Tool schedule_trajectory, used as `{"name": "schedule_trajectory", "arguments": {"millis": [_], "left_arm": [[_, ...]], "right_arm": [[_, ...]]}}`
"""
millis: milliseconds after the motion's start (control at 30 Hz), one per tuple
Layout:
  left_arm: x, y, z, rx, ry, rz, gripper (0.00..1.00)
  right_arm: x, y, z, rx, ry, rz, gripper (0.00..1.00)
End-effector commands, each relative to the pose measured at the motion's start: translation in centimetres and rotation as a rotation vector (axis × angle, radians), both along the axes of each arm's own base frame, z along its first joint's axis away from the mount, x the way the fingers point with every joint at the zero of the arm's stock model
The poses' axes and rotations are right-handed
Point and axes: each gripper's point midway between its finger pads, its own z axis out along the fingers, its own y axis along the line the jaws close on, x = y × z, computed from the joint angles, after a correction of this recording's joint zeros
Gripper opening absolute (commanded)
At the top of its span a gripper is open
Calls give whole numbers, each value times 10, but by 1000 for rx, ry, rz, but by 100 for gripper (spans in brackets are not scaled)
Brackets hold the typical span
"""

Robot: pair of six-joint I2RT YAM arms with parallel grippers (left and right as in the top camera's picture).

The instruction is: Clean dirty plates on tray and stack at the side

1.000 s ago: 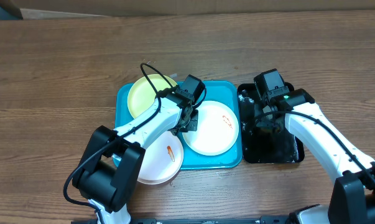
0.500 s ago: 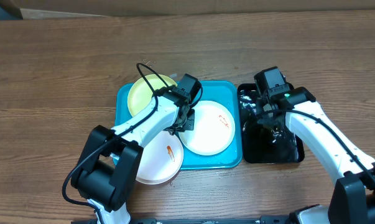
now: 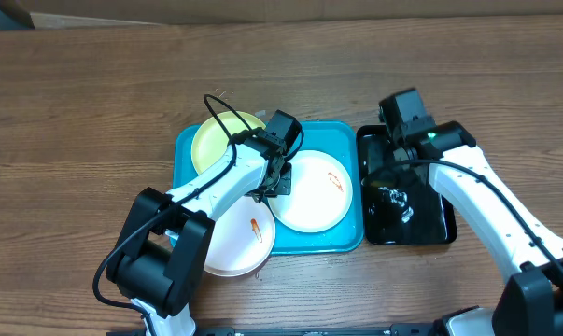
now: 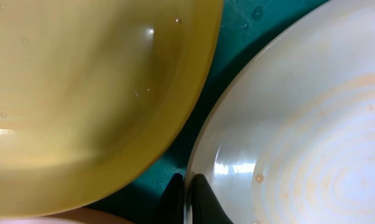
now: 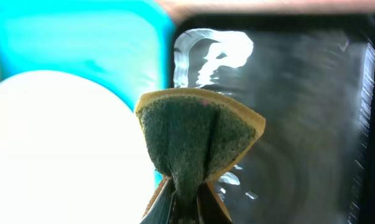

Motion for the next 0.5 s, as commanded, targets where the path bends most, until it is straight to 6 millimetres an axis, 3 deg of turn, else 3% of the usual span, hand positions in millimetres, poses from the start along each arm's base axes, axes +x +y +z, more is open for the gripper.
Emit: {"name": "schedule_trajectory", "arguments": {"millis": [0, 100, 267, 467], "left_arm": [[0, 12, -6, 36, 7, 42, 4], [0, 12, -6, 36, 7, 42, 4], [0, 12, -6, 38, 10, 42, 4], [-1, 10, -7, 26, 15, 41, 4]], "right_arm": [[7, 46, 35, 131, -75, 112, 4], [4, 60, 30, 98, -86, 154, 4], [5, 57, 6, -109, -97, 173, 4], [0, 64, -31, -183, -21, 209, 4]]}}
